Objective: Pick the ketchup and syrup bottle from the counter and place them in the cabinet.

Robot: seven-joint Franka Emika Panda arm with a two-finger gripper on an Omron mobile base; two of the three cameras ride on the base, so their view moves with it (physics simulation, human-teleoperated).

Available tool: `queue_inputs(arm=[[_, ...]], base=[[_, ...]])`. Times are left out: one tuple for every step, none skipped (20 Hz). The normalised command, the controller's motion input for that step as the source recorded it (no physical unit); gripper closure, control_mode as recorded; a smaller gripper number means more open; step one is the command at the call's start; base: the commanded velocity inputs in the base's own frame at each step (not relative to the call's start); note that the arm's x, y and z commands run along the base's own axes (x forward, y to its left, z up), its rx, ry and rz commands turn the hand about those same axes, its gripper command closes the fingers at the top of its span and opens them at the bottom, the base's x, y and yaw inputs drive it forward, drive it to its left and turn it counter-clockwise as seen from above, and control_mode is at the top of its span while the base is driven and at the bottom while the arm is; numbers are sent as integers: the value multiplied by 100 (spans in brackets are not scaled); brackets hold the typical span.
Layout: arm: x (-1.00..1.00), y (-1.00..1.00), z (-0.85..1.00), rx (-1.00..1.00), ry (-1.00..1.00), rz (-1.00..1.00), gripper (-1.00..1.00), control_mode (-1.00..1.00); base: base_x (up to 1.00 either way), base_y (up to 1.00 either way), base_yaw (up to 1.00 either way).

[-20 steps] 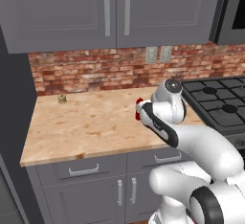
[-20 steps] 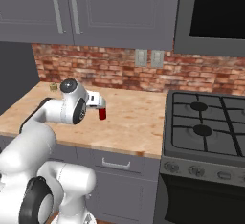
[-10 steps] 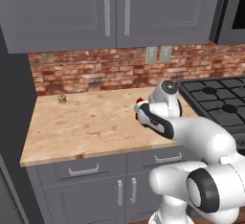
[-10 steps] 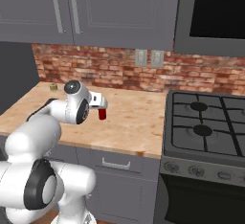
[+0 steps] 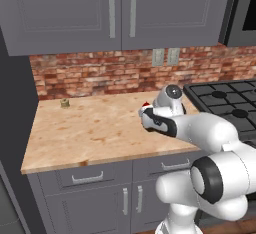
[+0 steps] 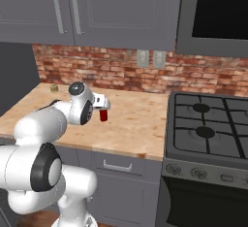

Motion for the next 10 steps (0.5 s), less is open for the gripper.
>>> queue_inputs(arm=[[23,0,-13,0,0,0,-100,-100],[21,0,-13,0,0,0,-100,-100],[19,0,-13,0,0,0,-100,-100],[20,0,-13,0,0,0,-100,-100],[23,0,-13,0,0,0,-100,-100],[21,0,-13,0,0,0,-100,-100],[20,0,-12,0,0,0,-100,-100],[21,0,-14,0,0,0,-100,-100],[18,0,-14,0,0,0,-100,-100],[16,0,-13,0,0,0,-100,-100]], base=[[0,0,0],[0,0,0],[0,0,0],[0,0,0],[0,0,0],[0,0,0],[0,0,0],[0,0,0],[0,0,0],[0,0,0]])
